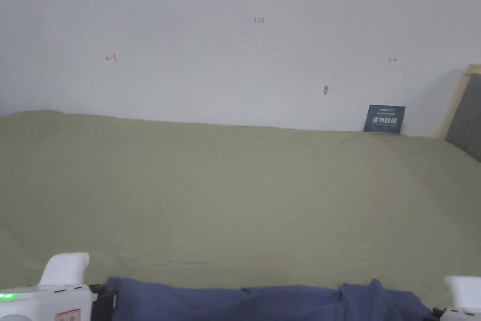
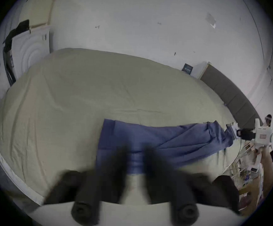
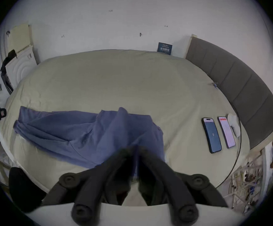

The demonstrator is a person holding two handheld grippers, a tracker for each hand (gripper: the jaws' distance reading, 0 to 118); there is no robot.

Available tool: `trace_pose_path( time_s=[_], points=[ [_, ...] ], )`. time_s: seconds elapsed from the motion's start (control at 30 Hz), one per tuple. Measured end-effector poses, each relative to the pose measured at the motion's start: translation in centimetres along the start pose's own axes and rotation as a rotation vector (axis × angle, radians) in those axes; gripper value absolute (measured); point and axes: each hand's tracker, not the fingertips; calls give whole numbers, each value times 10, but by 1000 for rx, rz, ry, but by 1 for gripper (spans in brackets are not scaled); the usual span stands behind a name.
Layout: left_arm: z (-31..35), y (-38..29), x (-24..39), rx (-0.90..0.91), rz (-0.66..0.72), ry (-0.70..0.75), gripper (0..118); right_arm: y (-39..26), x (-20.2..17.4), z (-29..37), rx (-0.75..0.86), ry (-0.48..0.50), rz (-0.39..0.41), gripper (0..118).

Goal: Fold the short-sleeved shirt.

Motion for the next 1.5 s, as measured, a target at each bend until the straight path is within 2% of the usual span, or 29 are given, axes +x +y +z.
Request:
trace_pose_path(
  time_s=[0.2,0.43,0.5,0.63,0.73,0.87,0.93,0.97,1.0,1.03,1.07,1.17,1.27,1.33,1.37,1.4,1.43,1.47,1.5],
  points=[
    [-17,-12,12,-43,-12,11,0,-14,-14,-9,-24,34,-52,7],
    [-23,-16,-16,-69,33,49,0,-17,-16,-14,-31,41,-71,7],
    [-26,-9,-38,-81,98,-16,0,-17,-18,-14,-35,46,-71,7],
    [-41,11,-95,-130,257,-348,0,-18,-17,-16,-40,70,-69,7],
    [-56,16,-124,-148,342,-430,0,-19,-16,-14,-30,73,-71,7],
    [-65,14,-135,-155,338,-451,0,-18,-14,-12,-29,78,-75,7],
    [-71,11,-138,-197,397,-507,1,-16,-15,-13,-30,75,-65,7],
    [-76,9,-143,-223,430,-507,14,-16,-15,-14,-32,76,-61,7],
    [-81,7,-144,-243,430,-501,62,-16,-15,-14,-33,78,-58,7],
    [-84,3,-144,-247,412,-494,103,-15,-16,-15,-33,79,-56,7],
    [-86,-4,-144,-250,416,-499,118,-15,-17,-15,-36,82,-55,7],
    [-103,-22,-147,-305,531,-600,118,-14,-21,-13,-45,94,-59,7],
    [-106,-32,-137,-190,605,-747,118,-13,-24,-18,-51,102,-61,7],
    [-108,-37,-119,-208,643,-767,116,-13,-27,-21,-55,109,-63,7],
    [-109,-39,-113,-198,634,-764,106,-13,-29,-22,-58,114,-64,7],
    [-110,-41,-107,-188,628,-762,73,-14,-29,-23,-60,119,-66,7],
    [-123,-40,-121,-204,611,-713,29,-14,-30,-24,-61,123,-66,7],
    [-129,-40,-115,-250,590,-621,10,-15,-30,-23,-61,125,-66,7],
    [-129,-40,-112,-260,569,-545,10,-15,-30,-23,-61,127,-66,7]
  ],
)
